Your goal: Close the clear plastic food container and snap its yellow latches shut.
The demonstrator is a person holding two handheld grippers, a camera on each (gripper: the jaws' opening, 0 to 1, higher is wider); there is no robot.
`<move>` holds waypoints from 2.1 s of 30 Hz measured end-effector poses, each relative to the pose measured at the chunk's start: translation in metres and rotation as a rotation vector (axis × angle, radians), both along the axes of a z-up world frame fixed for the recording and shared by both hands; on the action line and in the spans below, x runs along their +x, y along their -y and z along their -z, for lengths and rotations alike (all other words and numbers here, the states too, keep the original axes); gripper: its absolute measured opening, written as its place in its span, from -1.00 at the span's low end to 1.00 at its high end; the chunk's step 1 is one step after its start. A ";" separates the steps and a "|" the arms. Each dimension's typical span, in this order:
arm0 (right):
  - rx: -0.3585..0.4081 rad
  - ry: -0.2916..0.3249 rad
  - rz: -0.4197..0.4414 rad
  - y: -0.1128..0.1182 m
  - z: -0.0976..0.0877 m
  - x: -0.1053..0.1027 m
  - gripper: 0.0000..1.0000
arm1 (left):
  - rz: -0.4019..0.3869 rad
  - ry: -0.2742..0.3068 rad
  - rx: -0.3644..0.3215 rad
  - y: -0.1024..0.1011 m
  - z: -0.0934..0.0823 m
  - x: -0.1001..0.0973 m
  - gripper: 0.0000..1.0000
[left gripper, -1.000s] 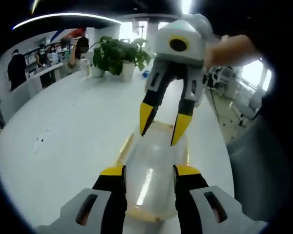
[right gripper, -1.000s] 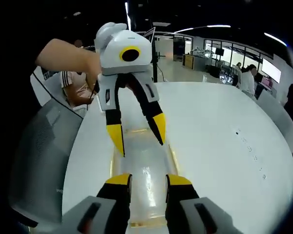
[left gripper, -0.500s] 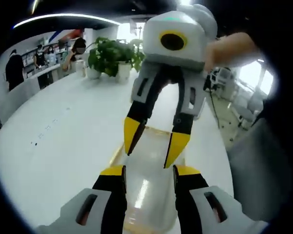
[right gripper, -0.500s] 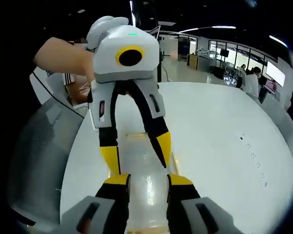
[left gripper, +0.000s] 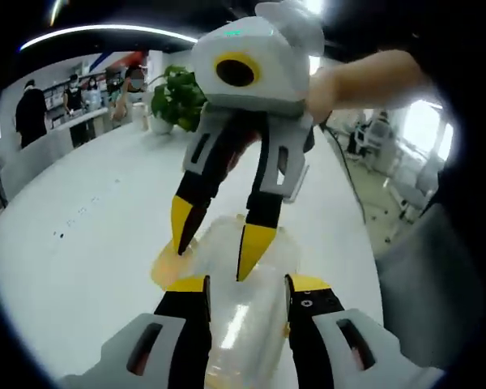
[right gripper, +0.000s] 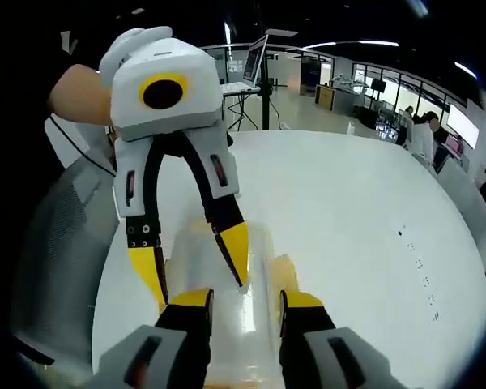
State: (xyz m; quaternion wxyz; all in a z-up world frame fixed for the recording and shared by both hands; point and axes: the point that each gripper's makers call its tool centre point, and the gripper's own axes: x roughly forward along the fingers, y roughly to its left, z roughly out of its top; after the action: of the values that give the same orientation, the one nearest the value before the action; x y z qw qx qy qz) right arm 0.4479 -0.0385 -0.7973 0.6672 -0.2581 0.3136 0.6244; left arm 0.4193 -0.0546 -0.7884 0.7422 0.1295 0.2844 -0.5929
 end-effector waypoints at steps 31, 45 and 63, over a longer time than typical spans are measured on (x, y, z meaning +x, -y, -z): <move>-0.098 -0.076 -0.050 0.000 0.016 0.002 -0.24 | 0.188 0.041 0.116 -0.003 0.002 -0.005 -0.42; -0.093 -0.091 -0.037 0.001 0.016 0.005 -0.19 | 0.331 0.201 0.219 0.004 0.006 -0.025 -0.24; -0.180 -0.194 -0.079 -0.002 0.019 0.003 -0.23 | 0.274 0.457 0.363 -0.005 0.027 -0.027 -0.23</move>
State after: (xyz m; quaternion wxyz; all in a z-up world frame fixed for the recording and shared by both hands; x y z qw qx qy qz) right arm 0.4511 -0.0361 -0.8165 0.5827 -0.2675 0.4212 0.6415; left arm 0.3920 -0.0493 -0.8159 0.6648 0.4266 0.1915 -0.5826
